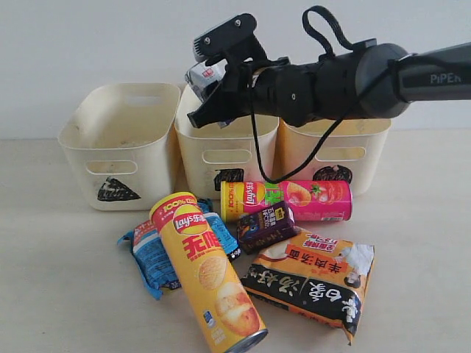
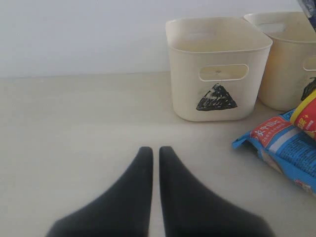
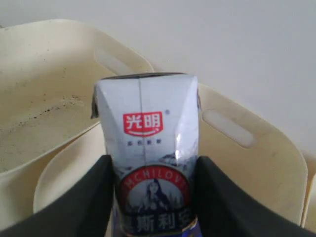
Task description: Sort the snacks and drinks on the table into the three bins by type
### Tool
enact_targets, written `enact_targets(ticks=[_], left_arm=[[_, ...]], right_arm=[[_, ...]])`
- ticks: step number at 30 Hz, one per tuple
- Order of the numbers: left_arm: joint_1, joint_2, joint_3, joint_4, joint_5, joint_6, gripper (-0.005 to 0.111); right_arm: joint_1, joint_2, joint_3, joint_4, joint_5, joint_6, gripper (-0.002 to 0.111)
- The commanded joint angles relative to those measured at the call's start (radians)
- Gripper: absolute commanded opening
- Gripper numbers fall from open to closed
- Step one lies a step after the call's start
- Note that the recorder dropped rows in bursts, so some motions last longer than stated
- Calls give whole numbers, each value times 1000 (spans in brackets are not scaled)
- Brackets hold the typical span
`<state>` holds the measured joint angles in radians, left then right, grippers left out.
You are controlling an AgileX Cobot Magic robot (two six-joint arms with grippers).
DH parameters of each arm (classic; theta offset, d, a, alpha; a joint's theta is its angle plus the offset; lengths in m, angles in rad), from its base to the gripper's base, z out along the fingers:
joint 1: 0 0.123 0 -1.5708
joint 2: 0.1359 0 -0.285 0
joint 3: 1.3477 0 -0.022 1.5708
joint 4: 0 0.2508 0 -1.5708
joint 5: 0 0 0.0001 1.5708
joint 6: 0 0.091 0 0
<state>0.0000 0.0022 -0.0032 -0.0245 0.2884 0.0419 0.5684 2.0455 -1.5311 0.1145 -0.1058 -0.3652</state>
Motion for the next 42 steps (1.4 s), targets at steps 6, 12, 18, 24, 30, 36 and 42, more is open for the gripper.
enact_targets(ticks=[6,12,18,24,30,36,42], left_arm=[[0,-2,3,-1,-4,5,4],[0,-2,3,-1,-4,5,4],[0,-2,3,-1,-4,5,4],[0,-2,3,-1,-4,5,4],[0,-2,3,-1,-4,5,4],[0,-2,3,-1,-4,5,4],[0,-2,3,-1,-4,5,4]], right_arm=[[0,-23,-8,11,-103,0,76],[0,-82,-8,39,-99,0,67],[0,-171,-8,66,164,0,21],[0,-209,-8,63,532,2,0],[0,-213,-8,-9,820,0,0],[0,-213,-6,-71,1019,193,0],[-91,-213,-6,135,954,279,0]])
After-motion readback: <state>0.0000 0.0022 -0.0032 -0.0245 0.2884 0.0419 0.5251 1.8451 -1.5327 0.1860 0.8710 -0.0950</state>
